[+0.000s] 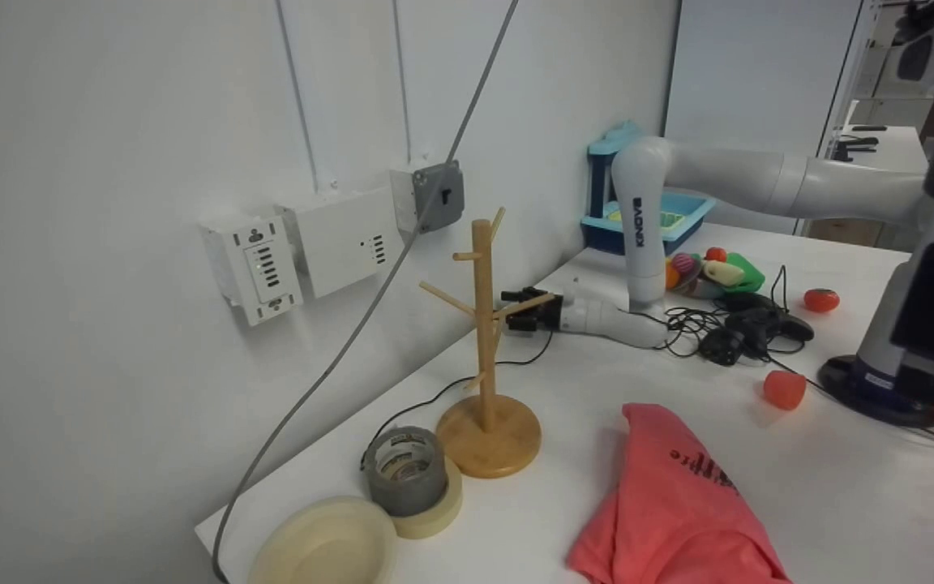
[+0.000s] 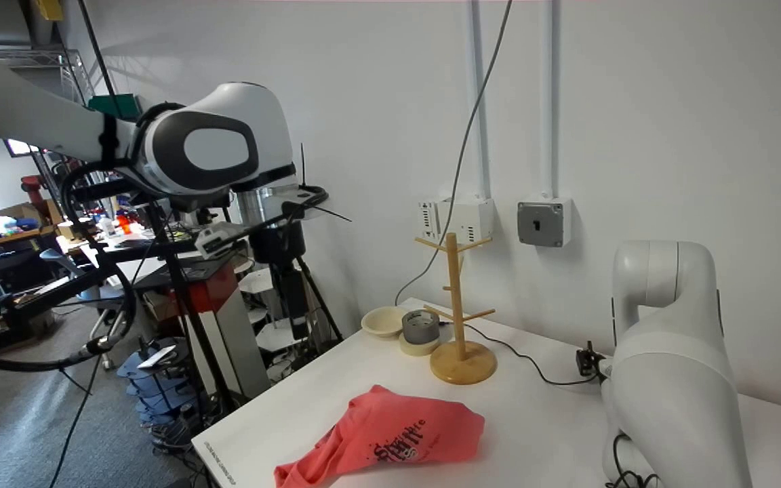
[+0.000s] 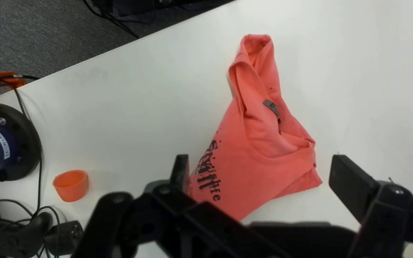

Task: Unfold the shirt

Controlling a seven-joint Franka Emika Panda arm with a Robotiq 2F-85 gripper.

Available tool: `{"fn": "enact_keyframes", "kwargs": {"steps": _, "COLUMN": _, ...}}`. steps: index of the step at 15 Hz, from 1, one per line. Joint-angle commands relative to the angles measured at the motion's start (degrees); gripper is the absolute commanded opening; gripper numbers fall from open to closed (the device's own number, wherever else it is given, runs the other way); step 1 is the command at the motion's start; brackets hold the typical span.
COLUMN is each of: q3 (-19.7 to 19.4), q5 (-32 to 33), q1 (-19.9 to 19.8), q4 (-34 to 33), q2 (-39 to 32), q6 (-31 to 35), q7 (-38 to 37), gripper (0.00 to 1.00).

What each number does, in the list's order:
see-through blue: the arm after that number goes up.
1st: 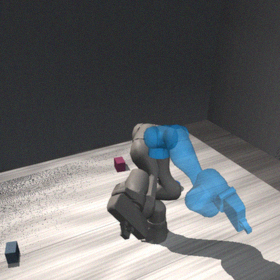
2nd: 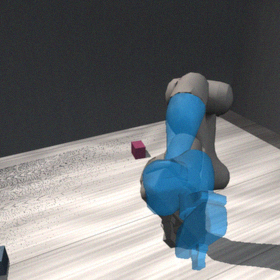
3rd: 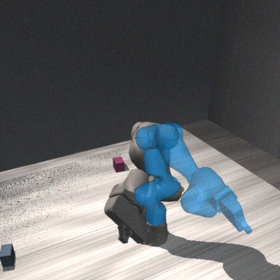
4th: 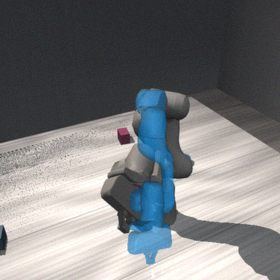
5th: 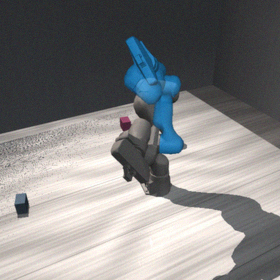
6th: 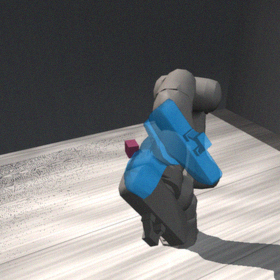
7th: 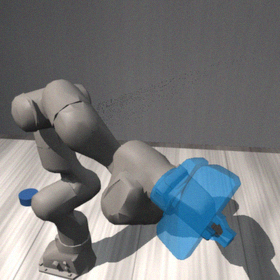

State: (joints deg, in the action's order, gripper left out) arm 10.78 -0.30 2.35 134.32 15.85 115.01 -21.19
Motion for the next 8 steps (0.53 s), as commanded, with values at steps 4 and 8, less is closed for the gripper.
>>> {"fn": "enact_keyframes", "kwargs": {"steps": 4, "q3": 1.3, "q5": 4.5, "q1": 0.9, "q4": -9.9, "q2": -15.7, "q6": 5.5, "q7": -14.5, "gripper": 1.0}}
{"fn": "enact_keyframes", "kwargs": {"steps": 8, "q3": -0.4, "q5": 3.9, "q1": 2.7, "q4": -9.9, "q2": -16.8, "q6": 5.5, "q7": -14.7, "gripper": 1.0}}
